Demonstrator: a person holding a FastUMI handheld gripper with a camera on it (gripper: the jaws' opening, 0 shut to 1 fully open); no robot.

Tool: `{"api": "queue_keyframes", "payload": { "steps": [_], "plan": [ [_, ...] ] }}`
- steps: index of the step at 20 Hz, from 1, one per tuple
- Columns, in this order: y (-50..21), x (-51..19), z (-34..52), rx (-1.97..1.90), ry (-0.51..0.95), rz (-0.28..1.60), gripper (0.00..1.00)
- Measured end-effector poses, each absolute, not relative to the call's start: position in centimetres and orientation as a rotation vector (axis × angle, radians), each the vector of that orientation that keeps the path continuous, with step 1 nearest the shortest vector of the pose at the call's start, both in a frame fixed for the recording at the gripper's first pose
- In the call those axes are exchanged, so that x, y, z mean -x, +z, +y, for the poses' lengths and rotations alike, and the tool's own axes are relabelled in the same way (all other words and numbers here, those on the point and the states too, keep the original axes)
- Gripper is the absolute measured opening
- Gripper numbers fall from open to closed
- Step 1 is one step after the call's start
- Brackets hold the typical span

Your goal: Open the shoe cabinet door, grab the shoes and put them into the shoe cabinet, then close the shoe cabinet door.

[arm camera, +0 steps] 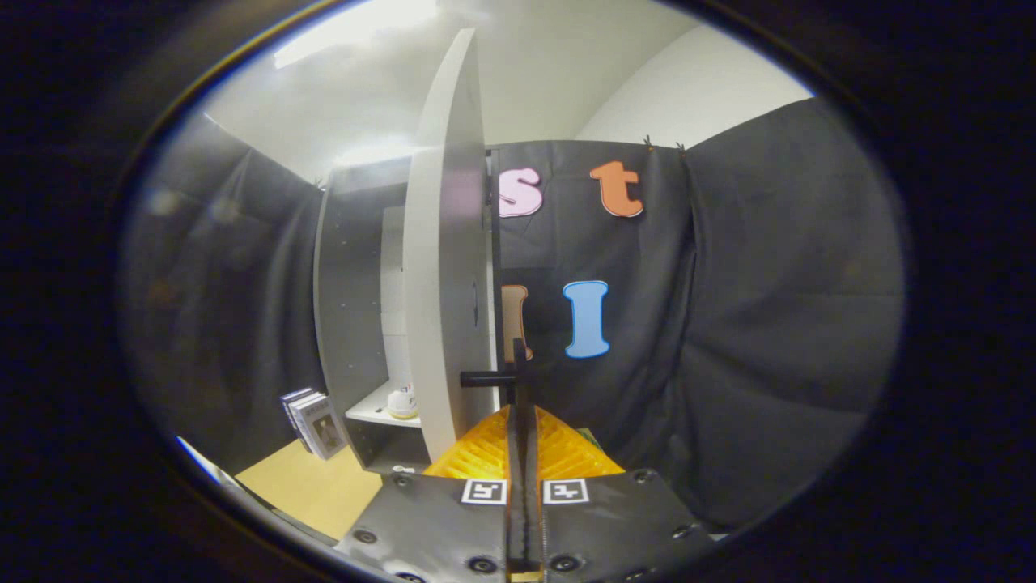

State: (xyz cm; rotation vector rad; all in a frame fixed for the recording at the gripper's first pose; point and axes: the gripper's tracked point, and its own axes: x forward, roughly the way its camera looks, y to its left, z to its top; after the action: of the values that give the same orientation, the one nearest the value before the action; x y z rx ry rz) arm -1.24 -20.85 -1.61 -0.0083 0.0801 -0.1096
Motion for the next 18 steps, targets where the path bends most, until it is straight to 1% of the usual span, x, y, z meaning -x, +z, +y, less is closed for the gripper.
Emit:
{"api": "queue_keyframes", "payload": {
  "steps": [8, 14, 18],
  "plan": [
    [0.7, 5.1, -20.2, 0.04, -0.111, 0.035, 0.02],
    [2.6, 7.6, -16.7, 0.01, -0.076, 0.006, 0.02],
    [2.4, 7.0, -12.0, 0.038, -0.003, -0.005, 0.02]
  ]
}}
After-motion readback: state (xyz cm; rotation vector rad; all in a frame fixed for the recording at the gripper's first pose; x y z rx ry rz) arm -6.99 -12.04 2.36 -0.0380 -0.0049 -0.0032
